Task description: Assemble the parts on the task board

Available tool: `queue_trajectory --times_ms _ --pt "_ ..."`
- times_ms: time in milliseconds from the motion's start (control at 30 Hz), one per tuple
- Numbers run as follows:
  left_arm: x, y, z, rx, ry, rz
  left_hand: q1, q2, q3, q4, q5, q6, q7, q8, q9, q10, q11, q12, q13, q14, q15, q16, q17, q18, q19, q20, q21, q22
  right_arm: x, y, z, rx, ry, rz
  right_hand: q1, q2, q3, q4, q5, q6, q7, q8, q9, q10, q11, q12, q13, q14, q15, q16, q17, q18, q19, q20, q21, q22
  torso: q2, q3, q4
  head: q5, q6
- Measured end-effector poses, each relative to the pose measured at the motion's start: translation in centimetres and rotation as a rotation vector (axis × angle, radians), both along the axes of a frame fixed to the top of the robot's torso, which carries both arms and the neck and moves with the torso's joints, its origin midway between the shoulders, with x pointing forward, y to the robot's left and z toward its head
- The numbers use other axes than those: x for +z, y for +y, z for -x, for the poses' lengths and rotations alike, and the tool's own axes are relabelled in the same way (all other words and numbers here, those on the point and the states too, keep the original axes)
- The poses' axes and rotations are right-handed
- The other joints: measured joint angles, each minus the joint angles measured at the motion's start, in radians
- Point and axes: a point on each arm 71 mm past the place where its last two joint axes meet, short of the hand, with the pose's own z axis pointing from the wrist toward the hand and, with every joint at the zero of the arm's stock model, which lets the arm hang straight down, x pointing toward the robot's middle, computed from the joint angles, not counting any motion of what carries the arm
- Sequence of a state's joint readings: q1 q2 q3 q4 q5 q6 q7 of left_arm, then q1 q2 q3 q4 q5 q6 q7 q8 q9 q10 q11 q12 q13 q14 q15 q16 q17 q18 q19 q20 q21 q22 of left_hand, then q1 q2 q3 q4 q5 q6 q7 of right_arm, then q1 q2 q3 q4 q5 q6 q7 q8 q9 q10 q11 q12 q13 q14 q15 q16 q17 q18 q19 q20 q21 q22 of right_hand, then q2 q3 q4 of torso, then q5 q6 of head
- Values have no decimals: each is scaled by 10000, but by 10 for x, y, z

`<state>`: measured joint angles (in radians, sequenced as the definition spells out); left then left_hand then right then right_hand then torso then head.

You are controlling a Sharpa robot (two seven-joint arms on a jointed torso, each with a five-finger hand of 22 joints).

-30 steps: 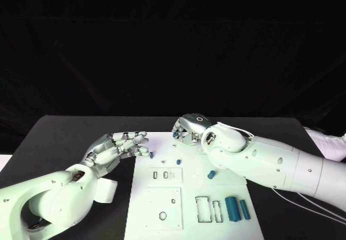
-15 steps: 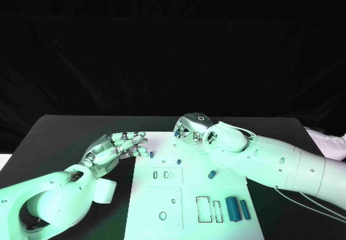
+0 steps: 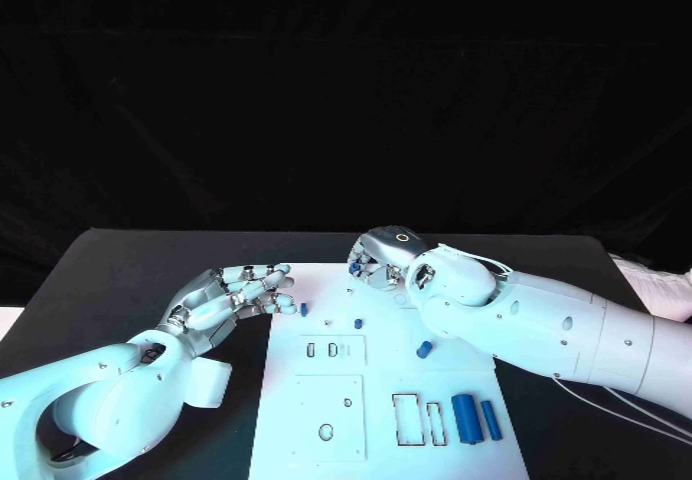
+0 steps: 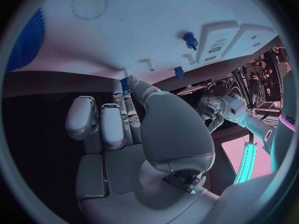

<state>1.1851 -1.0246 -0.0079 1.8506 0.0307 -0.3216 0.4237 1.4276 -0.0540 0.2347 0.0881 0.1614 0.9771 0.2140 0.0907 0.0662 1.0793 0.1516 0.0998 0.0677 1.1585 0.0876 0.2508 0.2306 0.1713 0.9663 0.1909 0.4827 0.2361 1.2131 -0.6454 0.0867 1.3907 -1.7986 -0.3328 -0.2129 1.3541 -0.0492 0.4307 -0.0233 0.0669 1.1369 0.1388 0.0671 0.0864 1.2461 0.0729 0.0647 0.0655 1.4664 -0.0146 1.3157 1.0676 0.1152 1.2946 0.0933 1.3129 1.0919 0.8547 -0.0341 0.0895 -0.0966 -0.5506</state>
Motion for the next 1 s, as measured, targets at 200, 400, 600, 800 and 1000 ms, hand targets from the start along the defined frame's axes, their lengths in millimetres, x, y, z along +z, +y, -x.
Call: queue_trajectory --times_ms 200,400,600,800,1000 --pt "0 1 0 18 3 -9 0 0 0 0 0 0 0 0 0 0 0 0 0 0 0 0 0 -1 0 0 0 0 0 0 2 49 18 9 0 0 0 0 -19 0 0 0 1 7 8 0 0 0 0 0 -1 0 0 0 0 -1 8 -3 13 -4 6" --pt "0 1 -1 25 7 -14 0 0 0 0 0 0 0 0 0 0 0 0 0 0 0 0 -1 -1 0 0 0 -1 -1 0 4 87 32 24 -52 -52 -29 28 -39 67 -3 -1 74 14 15 1 29 0 0 -1 -2 0 0 0 0 -1 14 -6 24 -22 8" --pt "0 1 -1 28 10 -18 0 0 0 0 0 0 0 0 0 0 0 0 0 0 0 0 -2 -1 0 0 0 -1 -8 -3 4 -48 265 202 -52 -53 -15 42 -51 86 -13 -31 77 17 18 0 26 0 0 -5 -3 0 0 0 0 8 21 -11 36 -38 12" --pt "0 1 -1 27 13 -19 0 0 0 0 0 0 0 0 0 0 0 0 0 0 0 0 -2 0 0 0 0 -2 -8 -4 4 -89 294 250 -52 -54 9 72 -58 83 -13 -29 77 17 18 0 26 0 0 -6 -4 0 0 0 0 8 27 -12 46 -41 15" --pt "0 1 -1 28 17 -22 0 0 26 -27 0 23 23 1 0 0 0 -69 0 0 0 0 18 -1 0 0 0 23 -8 -4 4 -151 292 271 -239 -240 -54 201 -58 52 6 -6 78 -93 28 2 18 -3 3 -7 -4 1 -57 57 37 -45 32 -18 57 -44 9"
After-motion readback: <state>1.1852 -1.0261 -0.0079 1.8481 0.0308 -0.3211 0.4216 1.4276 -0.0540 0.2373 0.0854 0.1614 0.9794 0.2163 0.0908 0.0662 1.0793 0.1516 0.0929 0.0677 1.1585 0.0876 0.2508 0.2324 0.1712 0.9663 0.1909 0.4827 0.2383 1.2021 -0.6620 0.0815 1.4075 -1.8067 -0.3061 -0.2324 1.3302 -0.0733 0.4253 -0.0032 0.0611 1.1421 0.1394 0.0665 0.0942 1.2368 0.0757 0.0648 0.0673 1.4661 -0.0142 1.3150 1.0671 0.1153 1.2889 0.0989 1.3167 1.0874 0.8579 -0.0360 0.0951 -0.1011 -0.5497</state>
